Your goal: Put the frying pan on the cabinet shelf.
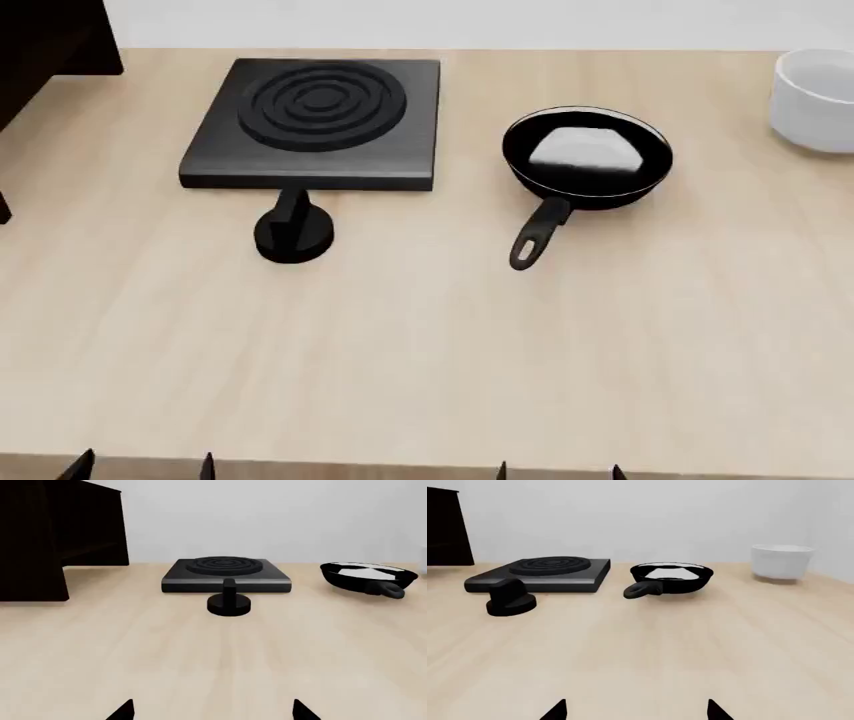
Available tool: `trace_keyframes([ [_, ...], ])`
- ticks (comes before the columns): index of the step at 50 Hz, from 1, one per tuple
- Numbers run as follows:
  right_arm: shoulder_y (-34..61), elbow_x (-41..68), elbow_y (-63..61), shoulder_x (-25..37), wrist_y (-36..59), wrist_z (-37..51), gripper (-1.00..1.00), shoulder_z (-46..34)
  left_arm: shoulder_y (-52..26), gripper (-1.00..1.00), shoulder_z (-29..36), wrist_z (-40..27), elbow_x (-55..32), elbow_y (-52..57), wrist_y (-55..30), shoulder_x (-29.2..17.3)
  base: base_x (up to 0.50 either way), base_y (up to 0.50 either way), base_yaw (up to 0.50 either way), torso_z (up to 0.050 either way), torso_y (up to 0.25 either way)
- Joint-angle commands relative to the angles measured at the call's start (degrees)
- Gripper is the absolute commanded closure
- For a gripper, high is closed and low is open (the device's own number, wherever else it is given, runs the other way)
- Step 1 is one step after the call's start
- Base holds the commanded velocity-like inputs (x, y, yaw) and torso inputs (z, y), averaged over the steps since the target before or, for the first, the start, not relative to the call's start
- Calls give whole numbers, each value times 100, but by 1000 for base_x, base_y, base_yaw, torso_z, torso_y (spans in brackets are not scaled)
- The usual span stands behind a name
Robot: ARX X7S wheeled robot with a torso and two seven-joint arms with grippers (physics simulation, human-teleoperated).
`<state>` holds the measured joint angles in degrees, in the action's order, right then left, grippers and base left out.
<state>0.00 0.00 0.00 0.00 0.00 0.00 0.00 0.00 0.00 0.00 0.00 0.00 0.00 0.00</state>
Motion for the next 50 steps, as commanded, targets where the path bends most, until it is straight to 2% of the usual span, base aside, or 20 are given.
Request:
trace_keyframes([
  [1,0,0,0,54,0,72,-100,-72,0,-100,0,0,-56,0,0,-57,0,0,0,0,0],
  [14,23,296,42,247,-16,381,-100,-301,-27,-100,410,-254,-68,-157,-172,-307,0,0,0,0,0],
  [20,29,351,69,300,-30,471,-100,-384,31,-100,443,-288,-150,-79,104,-389,0,0,0,0,0],
  [22,29,347,64,316,-26,520,-100,-403,42,-100,452,-84,-437,-51,155,-401,0,0,0,0,0],
  [24,29,383,73,328,-51,539,-100,-417,48,-100,622,-196,-68,-94,273,-487,0,0,0,0,0],
  [27,31,413,85,351,-86,568,-100,-445,81,-100,620,-165,-180,-71,384,-506,0,0,0,7,0],
  [35,36,448,81,410,-77,670,-100,-517,81,-100,627,-230,-309,-59,404,-563,0,0,0,47,0],
  [36,35,452,67,412,-36,697,-100,-519,86,-100,563,-125,-607,-51,351,-519,0,0,0,50,0],
  [50,41,536,27,492,70,850,-100,-611,74,-100,685,-207,-641,-43,333,-622,0,0,0,50,0],
])
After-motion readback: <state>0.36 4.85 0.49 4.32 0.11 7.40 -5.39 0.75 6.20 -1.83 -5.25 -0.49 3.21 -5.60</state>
